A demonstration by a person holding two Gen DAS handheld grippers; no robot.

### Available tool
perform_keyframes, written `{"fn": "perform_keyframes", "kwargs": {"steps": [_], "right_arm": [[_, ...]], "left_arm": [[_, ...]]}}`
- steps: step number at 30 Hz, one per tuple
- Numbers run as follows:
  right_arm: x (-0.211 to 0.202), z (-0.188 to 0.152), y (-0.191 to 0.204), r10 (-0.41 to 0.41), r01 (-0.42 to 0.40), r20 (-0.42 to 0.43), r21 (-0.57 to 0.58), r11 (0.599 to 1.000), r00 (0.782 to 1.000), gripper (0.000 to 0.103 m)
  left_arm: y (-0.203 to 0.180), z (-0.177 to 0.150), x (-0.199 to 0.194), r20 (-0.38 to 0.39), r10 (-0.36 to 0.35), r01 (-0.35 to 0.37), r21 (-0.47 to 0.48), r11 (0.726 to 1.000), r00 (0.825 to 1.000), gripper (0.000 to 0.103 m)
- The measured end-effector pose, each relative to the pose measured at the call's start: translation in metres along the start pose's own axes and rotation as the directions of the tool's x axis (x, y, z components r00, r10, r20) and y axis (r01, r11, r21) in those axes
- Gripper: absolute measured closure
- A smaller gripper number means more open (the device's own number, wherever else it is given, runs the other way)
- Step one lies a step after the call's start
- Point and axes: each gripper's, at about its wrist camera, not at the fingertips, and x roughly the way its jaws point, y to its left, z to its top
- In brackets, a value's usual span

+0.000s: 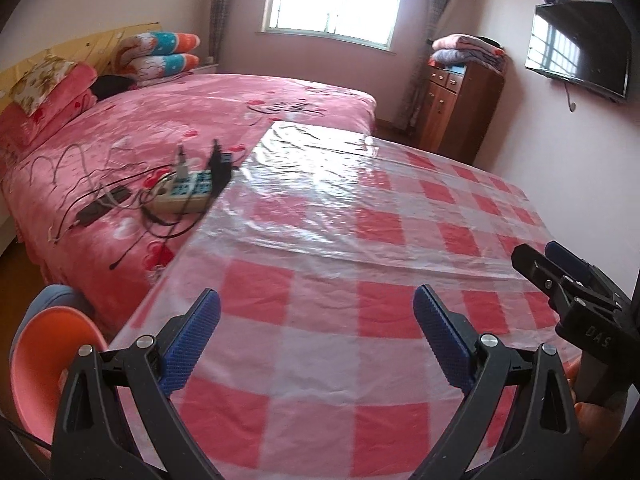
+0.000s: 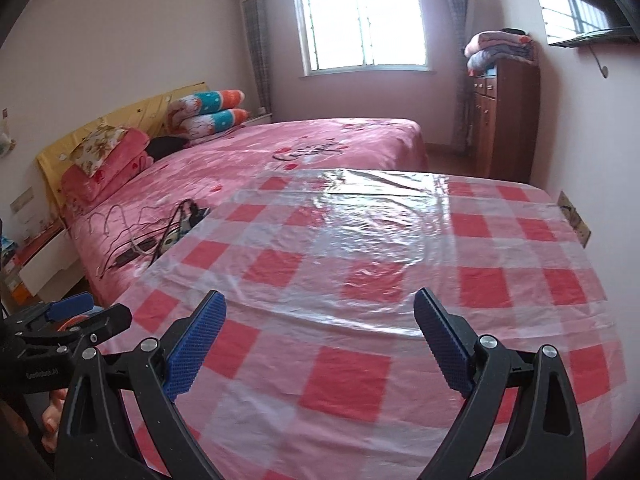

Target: Collect trash

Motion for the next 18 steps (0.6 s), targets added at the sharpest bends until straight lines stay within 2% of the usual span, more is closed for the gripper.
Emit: {"fn": "perform_keyframes", "kwargs": {"steps": [18], "right_arm": [[-0.016,-0.001,-0.054,-0.099,0.096,0.05,0.058,0.994,0.994,0.009]], "left_arm": [[-0.075,0.015,0.024,0.014,-0.024,0.023,0.092,0.995,1.0,0.006]]}}
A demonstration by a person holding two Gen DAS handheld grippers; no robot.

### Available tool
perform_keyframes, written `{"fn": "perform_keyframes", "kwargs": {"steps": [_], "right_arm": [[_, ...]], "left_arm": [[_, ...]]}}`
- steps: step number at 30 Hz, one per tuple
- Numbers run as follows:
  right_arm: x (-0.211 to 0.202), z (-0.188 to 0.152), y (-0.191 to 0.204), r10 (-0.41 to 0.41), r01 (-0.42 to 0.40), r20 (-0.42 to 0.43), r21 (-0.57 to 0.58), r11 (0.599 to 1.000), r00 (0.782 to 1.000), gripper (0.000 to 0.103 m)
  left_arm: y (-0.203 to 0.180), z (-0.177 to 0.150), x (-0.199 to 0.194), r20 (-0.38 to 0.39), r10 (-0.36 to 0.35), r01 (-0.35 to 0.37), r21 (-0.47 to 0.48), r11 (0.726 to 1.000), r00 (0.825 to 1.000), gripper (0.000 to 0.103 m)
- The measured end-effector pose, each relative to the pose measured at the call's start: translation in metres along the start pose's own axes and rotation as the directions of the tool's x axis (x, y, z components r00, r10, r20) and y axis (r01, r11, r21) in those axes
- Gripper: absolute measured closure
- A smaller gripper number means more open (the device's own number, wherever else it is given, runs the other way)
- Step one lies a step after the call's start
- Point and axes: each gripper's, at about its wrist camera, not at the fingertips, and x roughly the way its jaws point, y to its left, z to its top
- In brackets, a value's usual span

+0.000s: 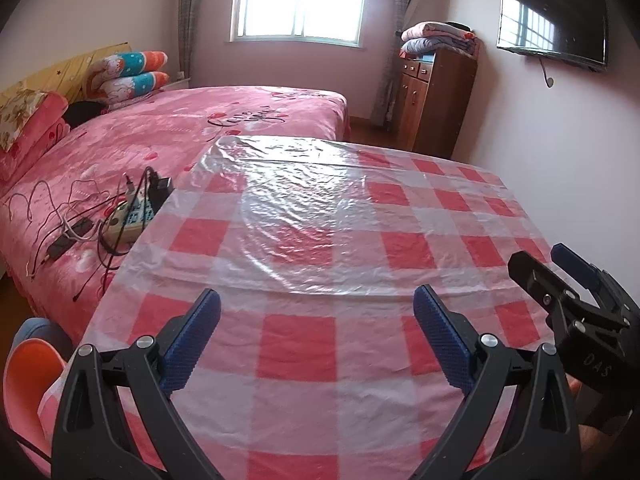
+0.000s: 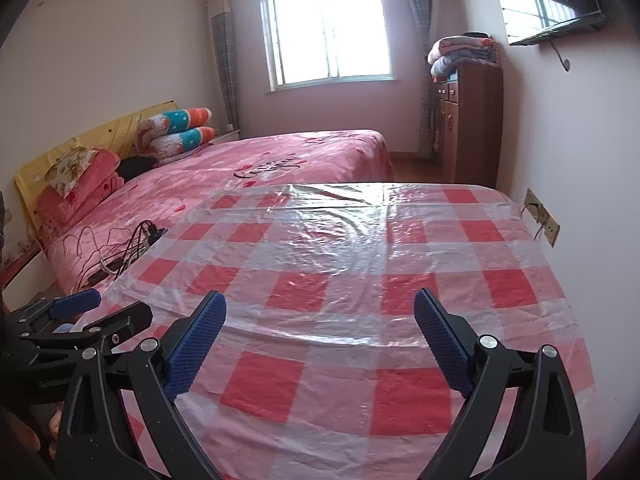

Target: Collect trash

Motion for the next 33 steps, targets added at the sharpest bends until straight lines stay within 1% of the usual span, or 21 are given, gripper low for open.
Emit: {"fn": "perform_keyframes", "kwargs": {"steps": [5,12,18,28,33], "right_arm": [[-0.006,0.0,-0.011,-0.02,0.019,0.016,0.011,1.0,1.0,0.009],[-0.015,0.0,-0.026,-0.05,0.049,0.039,0.021,0.999,0.998,0.009],[-0.019,-0.001,-0.036,-0.071,0.07,0.05,0.026,0.997,0.996,0.009],[-0.03,0.0,-0.051,-0.075,0.071,0.081,0.058,0.996,0.994,0.009],[-0.035,0.001,-0.052,-0.077,0.072,0.091,0.055,0.996,0.993,0.009]], "left_arm": [[-0.018,0.003,0.003,0.006,0.008,-0.008,0.028,1.0,1.0,0.006],[-0.038,0.003,0.01,-0.01,0.03,-0.029,0.05,0.998,1.0,0.006],[-0.047,0.003,0.011,-0.004,0.038,-0.038,0.051,0.998,0.999,0.006],[-0.059,0.006,0.004,0.03,0.075,-0.077,0.066,0.995,0.997,0.006],[-0.064,0.008,-0.001,0.04,0.071,-0.074,0.077,0.994,0.997,0.006]]}}
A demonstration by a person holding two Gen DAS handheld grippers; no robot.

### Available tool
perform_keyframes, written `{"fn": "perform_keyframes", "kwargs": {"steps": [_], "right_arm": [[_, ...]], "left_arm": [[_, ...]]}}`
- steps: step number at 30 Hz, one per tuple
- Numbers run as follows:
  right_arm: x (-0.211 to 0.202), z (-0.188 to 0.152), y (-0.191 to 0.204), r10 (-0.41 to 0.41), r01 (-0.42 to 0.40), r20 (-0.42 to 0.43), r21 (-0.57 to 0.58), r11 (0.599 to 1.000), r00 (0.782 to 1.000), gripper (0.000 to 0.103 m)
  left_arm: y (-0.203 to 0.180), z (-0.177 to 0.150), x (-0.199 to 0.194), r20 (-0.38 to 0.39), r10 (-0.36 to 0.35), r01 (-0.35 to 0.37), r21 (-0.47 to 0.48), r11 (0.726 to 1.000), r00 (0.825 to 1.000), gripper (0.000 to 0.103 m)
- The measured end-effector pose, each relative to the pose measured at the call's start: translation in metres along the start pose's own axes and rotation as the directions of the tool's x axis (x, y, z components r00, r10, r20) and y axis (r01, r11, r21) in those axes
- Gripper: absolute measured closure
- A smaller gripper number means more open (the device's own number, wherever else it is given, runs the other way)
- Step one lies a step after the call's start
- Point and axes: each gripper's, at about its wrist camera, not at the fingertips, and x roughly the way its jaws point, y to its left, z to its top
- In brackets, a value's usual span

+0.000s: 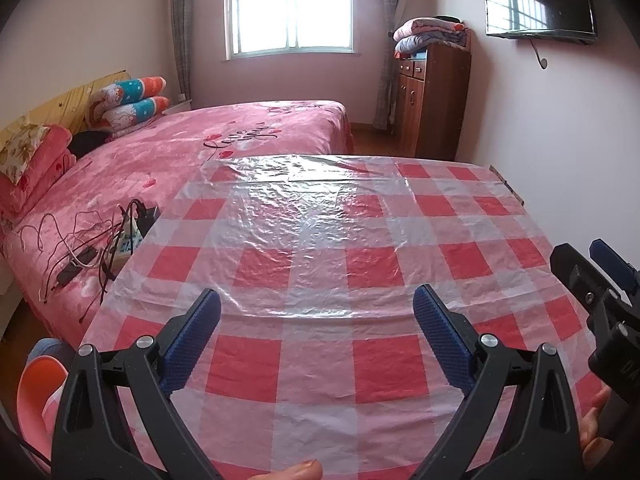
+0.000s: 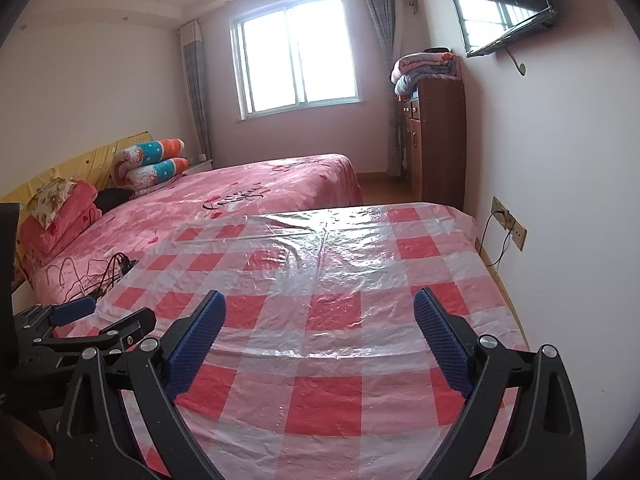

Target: Collect trash

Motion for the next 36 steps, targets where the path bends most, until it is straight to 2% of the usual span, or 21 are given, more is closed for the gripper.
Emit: {"fn": "perform_keyframes", "kwargs": {"steps": [12,23,26,29,33,36], "right_arm": [[-0.004,0.001,-0.004,0.003,-0.003,0.006,0.007,1.0,1.0,0.009],[0.006,-0.001,-0.007,0.013,-0.013,-0.031,0.016,1.0,0.999,0.009],[0.013,-0.002,-0.011,0.015,-0.013,-0.062,0.032,0.999,0.998,0.009],[0.025,-0.003,-0.016,-0.006,0.011,-0.106,0.049,0.999,0.994,0.008],[0.05,-0.008,-0.024,-0.03,0.048,-0.22,0.08,0.996,0.975,0.008],[0.067,-0.013,-0.023,-0.069,0.089,-0.29,0.058,0.994,0.955,0.008]], "left_arm": [[-0.007,-0.002,0.0,0.0,0.008,-0.008,0.021,1.0,1.0,0.006],[-0.005,-0.005,0.014,-0.03,0.013,-0.013,0.007,1.0,0.999,0.004],[-0.005,-0.006,0.023,-0.055,0.003,-0.003,0.006,1.0,0.998,0.004],[-0.006,-0.007,0.04,-0.116,0.013,-0.012,0.011,1.0,0.993,0.004],[-0.01,-0.009,0.061,-0.195,0.014,-0.012,0.011,1.0,0.981,0.004],[-0.013,-0.01,0.078,-0.258,0.021,-0.018,0.014,1.0,0.966,0.004]]}}
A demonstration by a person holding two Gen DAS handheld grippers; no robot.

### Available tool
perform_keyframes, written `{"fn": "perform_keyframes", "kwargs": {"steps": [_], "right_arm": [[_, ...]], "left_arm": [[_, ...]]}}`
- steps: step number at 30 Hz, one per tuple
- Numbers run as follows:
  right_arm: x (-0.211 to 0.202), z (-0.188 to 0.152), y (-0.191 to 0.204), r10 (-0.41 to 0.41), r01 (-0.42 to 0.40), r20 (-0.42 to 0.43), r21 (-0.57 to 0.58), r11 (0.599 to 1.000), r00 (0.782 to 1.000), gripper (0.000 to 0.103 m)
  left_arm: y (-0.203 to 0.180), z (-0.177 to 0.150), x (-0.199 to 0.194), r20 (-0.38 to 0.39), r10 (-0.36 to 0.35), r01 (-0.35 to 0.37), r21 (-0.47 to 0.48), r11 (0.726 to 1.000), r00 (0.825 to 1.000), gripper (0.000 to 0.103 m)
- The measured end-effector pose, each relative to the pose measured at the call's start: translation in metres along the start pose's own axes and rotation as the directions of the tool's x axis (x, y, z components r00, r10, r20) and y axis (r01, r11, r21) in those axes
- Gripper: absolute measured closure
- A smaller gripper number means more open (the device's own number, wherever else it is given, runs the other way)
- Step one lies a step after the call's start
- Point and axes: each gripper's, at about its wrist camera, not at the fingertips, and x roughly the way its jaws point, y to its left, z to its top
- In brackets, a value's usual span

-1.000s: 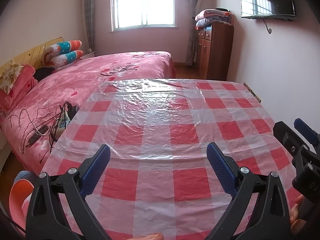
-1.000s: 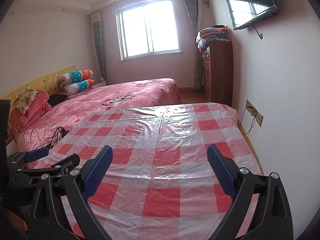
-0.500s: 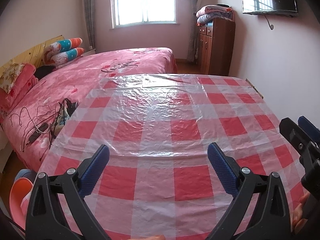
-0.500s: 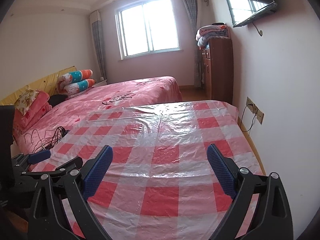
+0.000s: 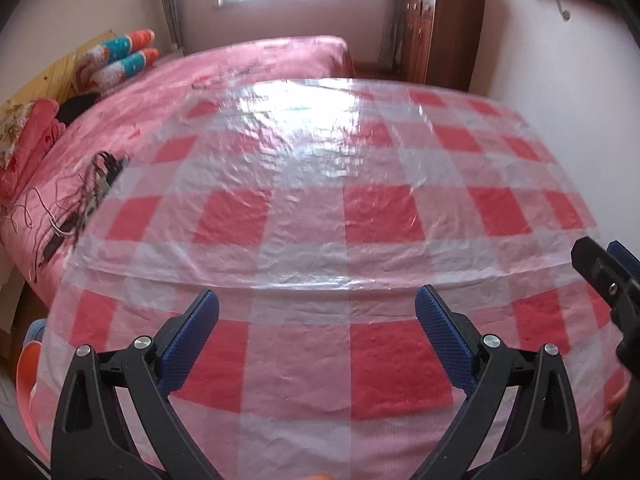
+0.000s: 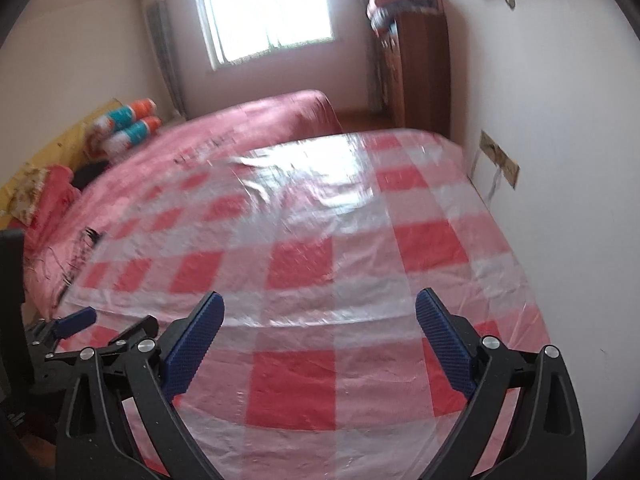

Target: Collect trash

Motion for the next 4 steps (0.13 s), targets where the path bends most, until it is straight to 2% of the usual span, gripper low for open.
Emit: {"fn": "perform_keyframes", "kwargs": {"steps": [4], "right_arm": [[0.021,-0.003,0.003,-0.068,0.066,-0.071,-0.024,0.998,0.995,0.008]], "left_arm": [[-0.001,0.001,0.018,-0.049,-0.013,0.012,-0.027,1.0,0.999,0.004]]}}
